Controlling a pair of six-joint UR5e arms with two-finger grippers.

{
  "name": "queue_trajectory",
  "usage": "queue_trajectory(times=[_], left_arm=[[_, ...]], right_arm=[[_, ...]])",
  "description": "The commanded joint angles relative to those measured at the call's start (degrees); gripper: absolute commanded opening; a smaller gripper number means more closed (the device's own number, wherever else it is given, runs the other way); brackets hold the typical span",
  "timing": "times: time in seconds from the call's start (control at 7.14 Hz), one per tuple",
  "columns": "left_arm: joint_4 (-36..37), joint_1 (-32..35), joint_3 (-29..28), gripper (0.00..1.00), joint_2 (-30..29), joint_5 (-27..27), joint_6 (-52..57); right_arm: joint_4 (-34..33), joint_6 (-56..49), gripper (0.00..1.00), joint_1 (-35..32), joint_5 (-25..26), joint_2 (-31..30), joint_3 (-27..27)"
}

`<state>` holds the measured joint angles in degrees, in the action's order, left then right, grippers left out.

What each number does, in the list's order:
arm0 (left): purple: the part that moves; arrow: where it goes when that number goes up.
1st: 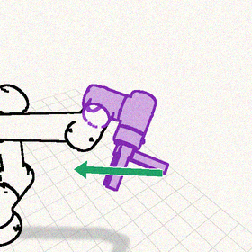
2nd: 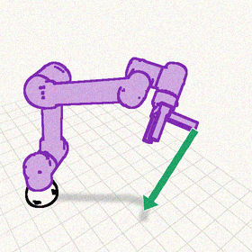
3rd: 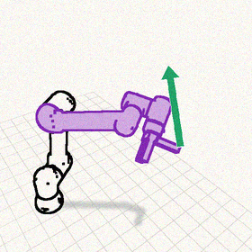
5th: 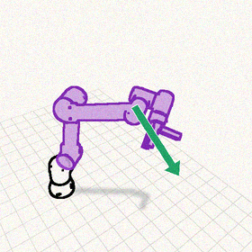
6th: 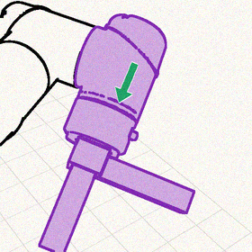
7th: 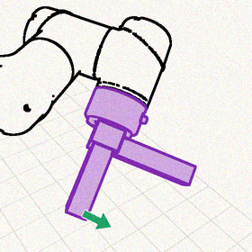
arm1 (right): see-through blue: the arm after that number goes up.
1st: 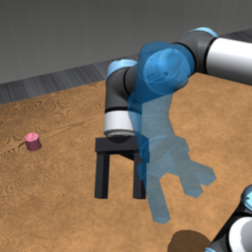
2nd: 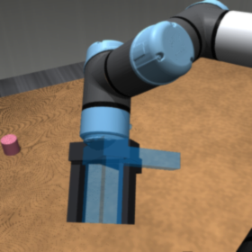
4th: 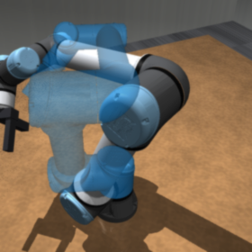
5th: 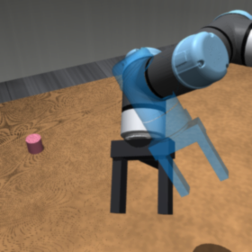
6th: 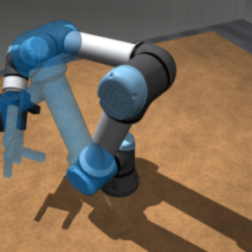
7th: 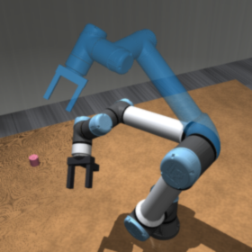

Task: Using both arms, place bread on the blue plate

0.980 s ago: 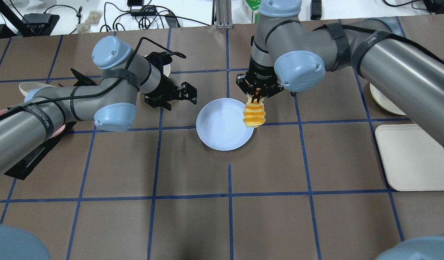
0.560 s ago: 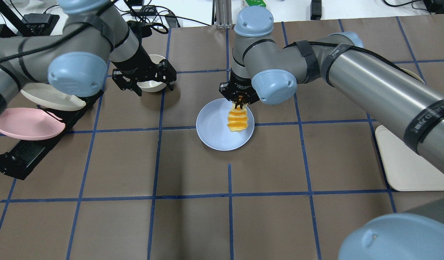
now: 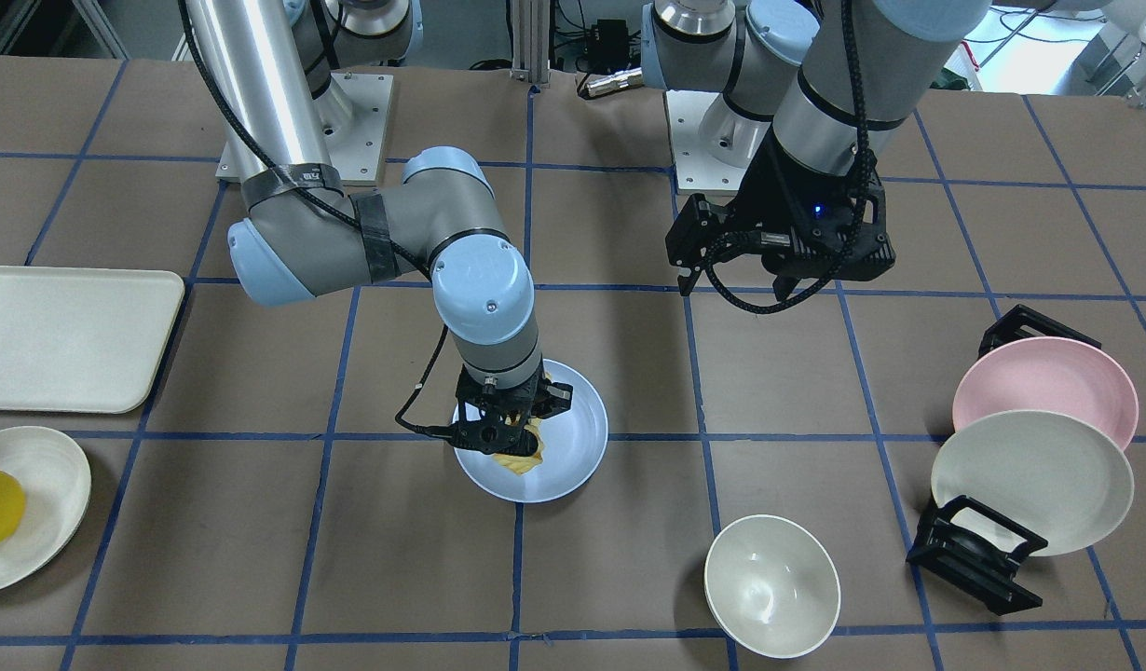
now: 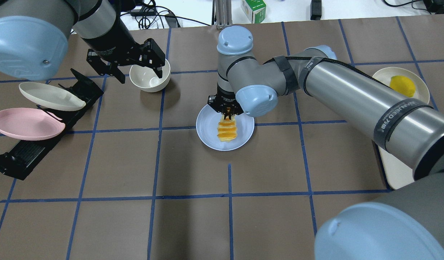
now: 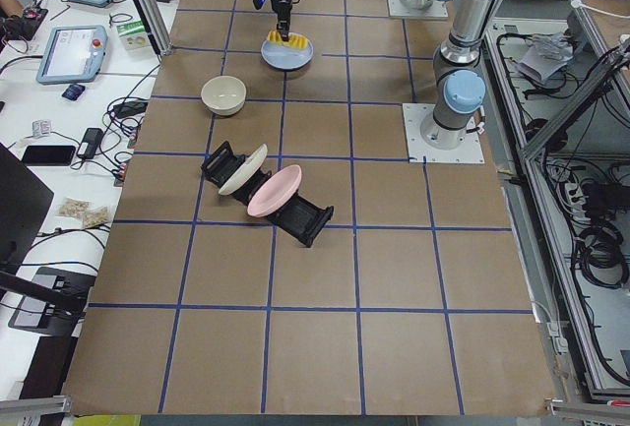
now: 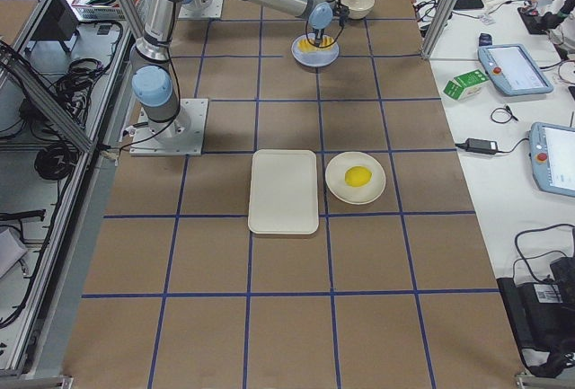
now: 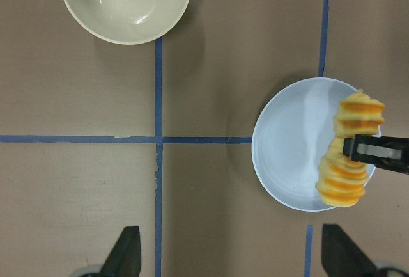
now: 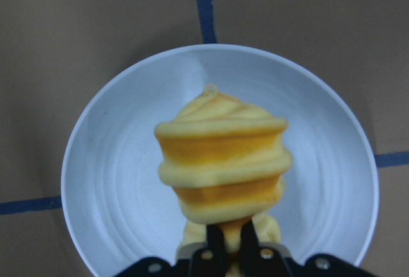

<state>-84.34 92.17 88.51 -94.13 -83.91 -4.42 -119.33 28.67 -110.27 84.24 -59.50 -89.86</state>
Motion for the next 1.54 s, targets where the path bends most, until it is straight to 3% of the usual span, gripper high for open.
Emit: queue_trajectory(times=[0.0,0.14,0.28,0.42,0.7,0.98,1.4], left_arm=[[-2.14,-1.72,0.52,1.00,1.14,0.58,0.46],[-1.45,-1.55,0.17,1.00,1.32,-0.02,0.55],[-1.09,-1.64,0.52,1.00,1.50,-0.03,0.99],[1.78,-1.64,0.61,1.00,1.41,-0.12,1.26],[2.96,-0.94,0.26,1.00,1.15,-10.08,1.43],[2.78,-0.93,0.43,1.00,1.41,-9.87,1.43],[2.69,-0.85,0.69,1.00,1.41,-9.87,1.52]], right_arm=[[-1.61,1.21,0.11,-1.69,0.22,2.28,0.12],[-3.70,0.26,0.61,-1.70,0.31,2.46,0.30],[-3.81,0.16,1.00,-1.70,0.40,2.37,0.48],[-3.64,0.16,1.00,-1.61,0.66,2.28,0.74],[-2.85,-0.01,1.00,-0.39,1.01,1.15,0.92],[1.52,-0.10,1.00,3.80,1.02,-5.32,0.57],[14.42,-15.94,1.00,14.26,1.89,-15.61,0.22]])
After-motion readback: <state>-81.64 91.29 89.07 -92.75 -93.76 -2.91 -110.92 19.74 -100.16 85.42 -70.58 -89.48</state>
